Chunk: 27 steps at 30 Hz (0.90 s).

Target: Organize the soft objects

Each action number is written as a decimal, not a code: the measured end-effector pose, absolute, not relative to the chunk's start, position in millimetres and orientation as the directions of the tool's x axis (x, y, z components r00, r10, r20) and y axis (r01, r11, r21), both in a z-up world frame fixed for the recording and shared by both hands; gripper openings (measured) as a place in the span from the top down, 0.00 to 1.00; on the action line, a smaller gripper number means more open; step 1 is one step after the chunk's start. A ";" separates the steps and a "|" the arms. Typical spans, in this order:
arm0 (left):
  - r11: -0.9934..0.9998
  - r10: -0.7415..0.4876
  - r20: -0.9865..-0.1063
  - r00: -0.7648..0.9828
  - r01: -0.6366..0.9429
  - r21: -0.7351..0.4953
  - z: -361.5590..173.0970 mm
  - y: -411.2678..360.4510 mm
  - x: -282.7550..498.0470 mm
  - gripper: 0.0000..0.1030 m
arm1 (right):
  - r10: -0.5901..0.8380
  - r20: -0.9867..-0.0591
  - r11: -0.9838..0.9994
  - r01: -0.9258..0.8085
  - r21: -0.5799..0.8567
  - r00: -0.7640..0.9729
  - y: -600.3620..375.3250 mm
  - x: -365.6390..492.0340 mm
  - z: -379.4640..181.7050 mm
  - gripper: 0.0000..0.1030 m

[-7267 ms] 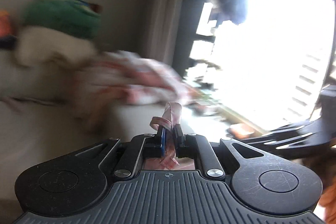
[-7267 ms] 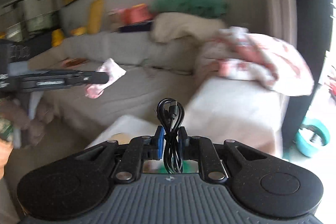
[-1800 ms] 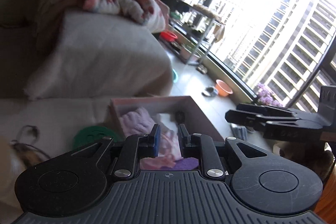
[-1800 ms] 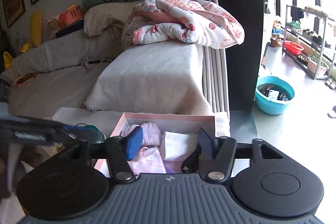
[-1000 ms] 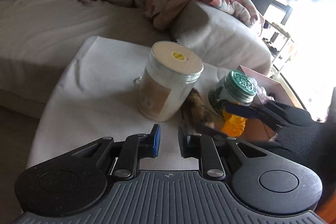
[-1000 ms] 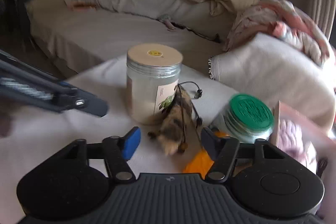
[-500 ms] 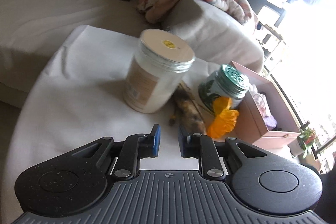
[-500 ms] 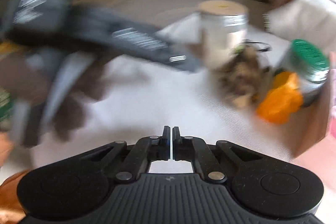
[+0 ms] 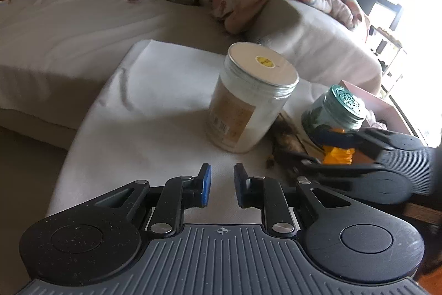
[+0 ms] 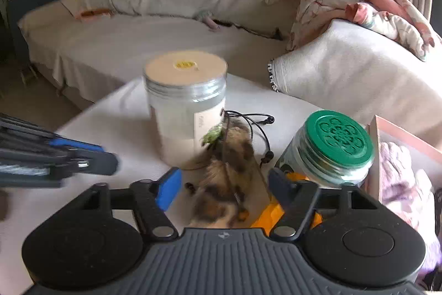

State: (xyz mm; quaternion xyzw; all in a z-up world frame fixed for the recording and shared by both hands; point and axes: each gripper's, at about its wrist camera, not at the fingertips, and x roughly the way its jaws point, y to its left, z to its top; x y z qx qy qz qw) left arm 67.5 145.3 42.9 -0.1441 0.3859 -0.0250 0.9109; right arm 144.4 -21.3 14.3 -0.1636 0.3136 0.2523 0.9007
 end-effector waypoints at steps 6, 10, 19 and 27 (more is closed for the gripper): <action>0.952 -0.173 -0.701 0.692 -0.065 -0.300 38.0 150.6 67.4 0.80 | 0.316 -0.716 0.796 -0.584 -0.157 0.623 -17.7 137.3 -0.1 0.87; 0.947 -0.187 -0.699 0.690 -0.061 -0.314 36.8 153.0 68.8 0.80 | 0.435 -0.750 0.765 -0.644 0.016 0.498 -27.7 106.9 9.4 0.88; 0.947 -0.241 -0.681 0.691 0.013 -0.322 44.8 139.6 61.0 0.80 | 0.593 -0.744 0.565 -0.818 0.111 0.308 -11.5 35.0 11.9 0.70; 0.964 -0.253 -0.679 0.689 0.122 -0.236 49.0 106.1 56.7 0.80 | 0.531 -0.650 0.693 -0.720 -0.035 0.543 -73.9 26.0 42.9 0.34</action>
